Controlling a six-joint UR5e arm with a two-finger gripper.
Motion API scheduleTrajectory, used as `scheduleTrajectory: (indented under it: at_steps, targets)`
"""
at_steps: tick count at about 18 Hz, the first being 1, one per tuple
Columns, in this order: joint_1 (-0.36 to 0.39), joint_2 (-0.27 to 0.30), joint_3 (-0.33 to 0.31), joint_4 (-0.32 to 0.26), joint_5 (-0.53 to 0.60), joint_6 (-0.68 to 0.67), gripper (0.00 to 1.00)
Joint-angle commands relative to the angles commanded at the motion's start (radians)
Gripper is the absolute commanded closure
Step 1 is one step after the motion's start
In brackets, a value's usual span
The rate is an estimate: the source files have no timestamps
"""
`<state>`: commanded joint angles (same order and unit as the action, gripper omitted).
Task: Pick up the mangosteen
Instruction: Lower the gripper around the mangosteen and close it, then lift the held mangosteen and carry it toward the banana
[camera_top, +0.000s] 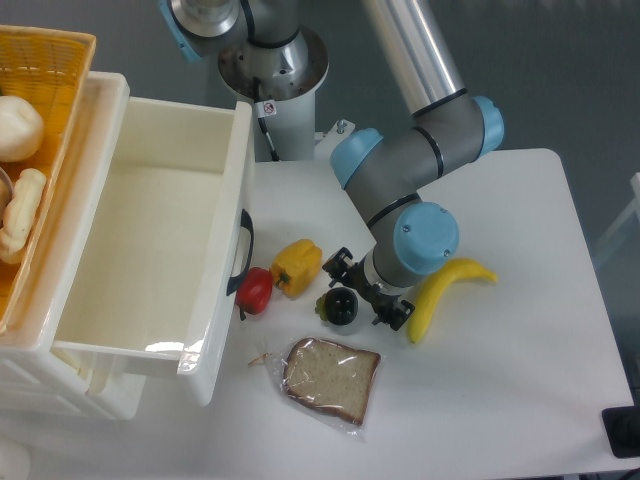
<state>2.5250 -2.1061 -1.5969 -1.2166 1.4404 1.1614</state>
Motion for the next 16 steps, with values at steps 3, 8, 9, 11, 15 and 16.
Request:
scheduleTrajectory:
  at_steps: [3, 8, 9, 11, 15, 16]
  targets:
    - [-0.011, -0.014, 0.000, 0.009, 0.003, -0.012, 0.00]
    - [-0.022, -0.014, -0.009, 0.011, 0.005, -0.005, 0.00]
    - [-0.022, -0.014, -0.009, 0.011, 0.006, -0.005, 0.06]
    - [-0.022, -0.011, -0.009, 0.011, 0.006, -0.003, 0.27]
    - [-0.019, -0.006, -0.002, 0.009, 0.006, 0.004, 0.72]
    - [-0.018, -0.008, 0.000, 0.009, 0.006, 0.007, 0.73]
